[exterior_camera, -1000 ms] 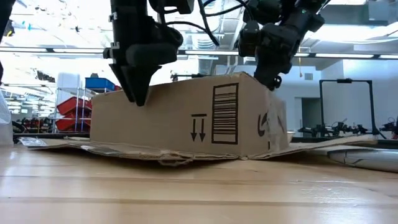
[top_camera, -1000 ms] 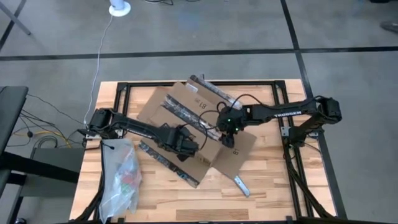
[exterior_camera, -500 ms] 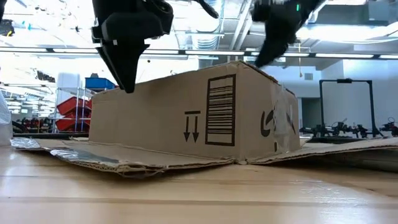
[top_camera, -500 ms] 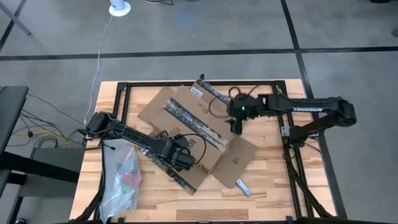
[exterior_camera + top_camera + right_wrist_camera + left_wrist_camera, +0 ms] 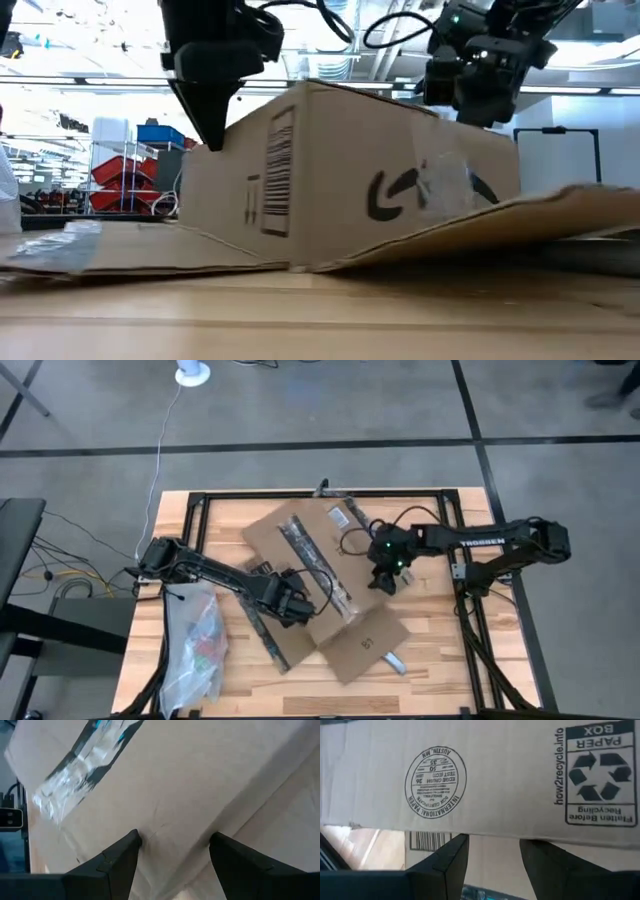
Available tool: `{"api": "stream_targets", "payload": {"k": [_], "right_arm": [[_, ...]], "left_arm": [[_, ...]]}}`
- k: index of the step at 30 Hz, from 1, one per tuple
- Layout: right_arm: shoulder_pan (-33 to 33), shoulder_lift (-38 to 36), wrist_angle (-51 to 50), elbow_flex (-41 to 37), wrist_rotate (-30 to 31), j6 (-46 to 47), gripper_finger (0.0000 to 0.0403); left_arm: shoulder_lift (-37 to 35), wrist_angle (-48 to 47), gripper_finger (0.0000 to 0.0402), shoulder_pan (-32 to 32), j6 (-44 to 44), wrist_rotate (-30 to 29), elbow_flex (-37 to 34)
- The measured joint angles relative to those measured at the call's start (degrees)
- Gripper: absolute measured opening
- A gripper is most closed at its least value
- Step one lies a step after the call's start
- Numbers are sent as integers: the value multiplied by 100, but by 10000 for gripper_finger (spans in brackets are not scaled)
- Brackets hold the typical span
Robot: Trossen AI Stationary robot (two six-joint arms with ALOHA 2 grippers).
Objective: Unpack boxes
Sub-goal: Break down the box until it is fully flat
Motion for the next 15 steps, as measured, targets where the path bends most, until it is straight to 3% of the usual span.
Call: {"api": "stream_targets", "payload": {"k": [2,8,15], "right_arm": [[263,-5,96,-4,115,189,224],[876,17,474,-33,-282,492,224],[1490,11,1009,-11,-317,505,224]], "left_arm": [[-2,-45,164,96,183,-43,-3],[-2,-210,164,574,431,-777,-13],[0,354,164,979,1184,-827,20]]}}
